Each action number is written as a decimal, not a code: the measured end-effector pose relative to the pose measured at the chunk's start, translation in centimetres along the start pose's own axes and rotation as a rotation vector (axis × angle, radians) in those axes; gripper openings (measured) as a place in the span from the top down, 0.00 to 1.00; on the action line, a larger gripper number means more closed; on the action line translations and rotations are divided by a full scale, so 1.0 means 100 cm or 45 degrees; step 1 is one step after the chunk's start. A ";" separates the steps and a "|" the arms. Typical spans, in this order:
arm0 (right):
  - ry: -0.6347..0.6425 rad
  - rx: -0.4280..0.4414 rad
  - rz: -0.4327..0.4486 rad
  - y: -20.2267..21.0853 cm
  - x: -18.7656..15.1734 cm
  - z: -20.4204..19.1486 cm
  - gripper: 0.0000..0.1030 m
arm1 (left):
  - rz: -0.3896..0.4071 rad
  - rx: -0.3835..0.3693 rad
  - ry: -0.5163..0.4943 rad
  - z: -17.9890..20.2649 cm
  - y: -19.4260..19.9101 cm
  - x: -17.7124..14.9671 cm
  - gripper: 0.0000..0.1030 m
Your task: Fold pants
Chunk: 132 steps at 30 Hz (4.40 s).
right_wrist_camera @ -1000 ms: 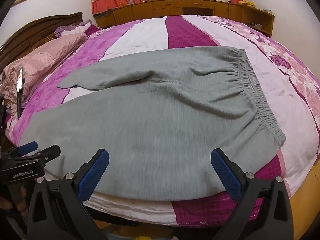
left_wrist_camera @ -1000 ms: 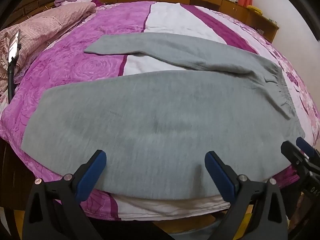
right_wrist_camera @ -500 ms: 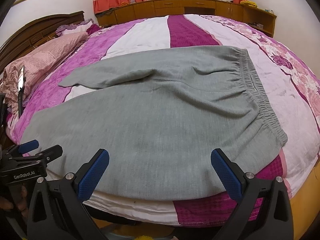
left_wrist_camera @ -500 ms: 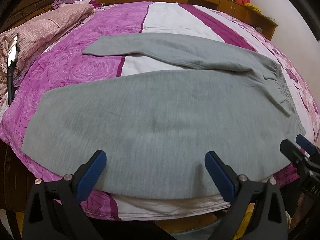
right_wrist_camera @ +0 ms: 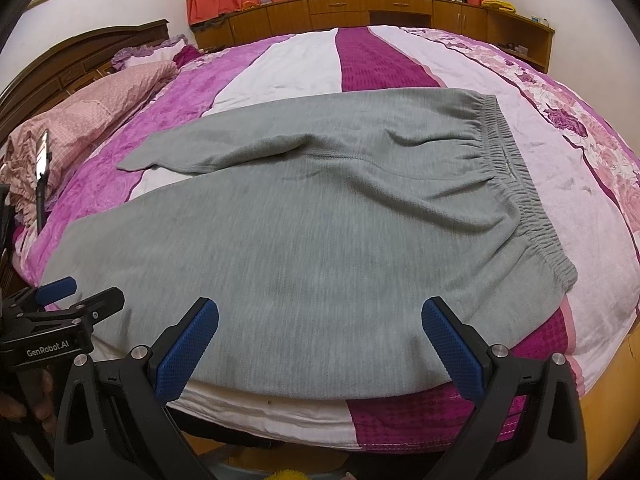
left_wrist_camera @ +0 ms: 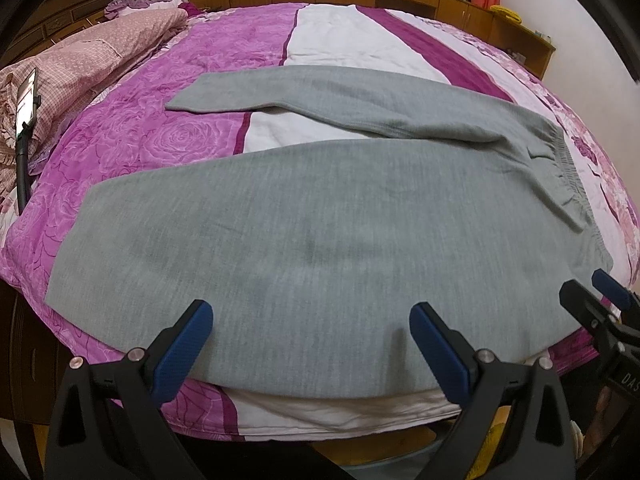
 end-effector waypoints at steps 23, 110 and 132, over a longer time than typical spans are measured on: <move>0.001 0.001 -0.004 -0.001 0.000 0.000 0.05 | 0.000 0.000 -0.004 0.000 -0.001 -0.001 0.02; 0.196 -0.060 -0.162 -0.239 0.223 0.058 0.05 | 0.030 0.028 0.088 -0.163 -0.218 0.260 0.00; 0.240 0.134 -0.046 -0.134 0.227 0.027 1.00 | 0.190 0.084 0.029 -0.168 -0.124 0.269 0.98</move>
Point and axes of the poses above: each gripper's, at about its wrist camera, not at the fingertips, and y roughly against the way its jaws point, z to its right, x to its top, the point moved 5 cm from there along -y, roughly the way its jaws point, and after that the axes turned 1 degree about -y, right-handed, at the moved point
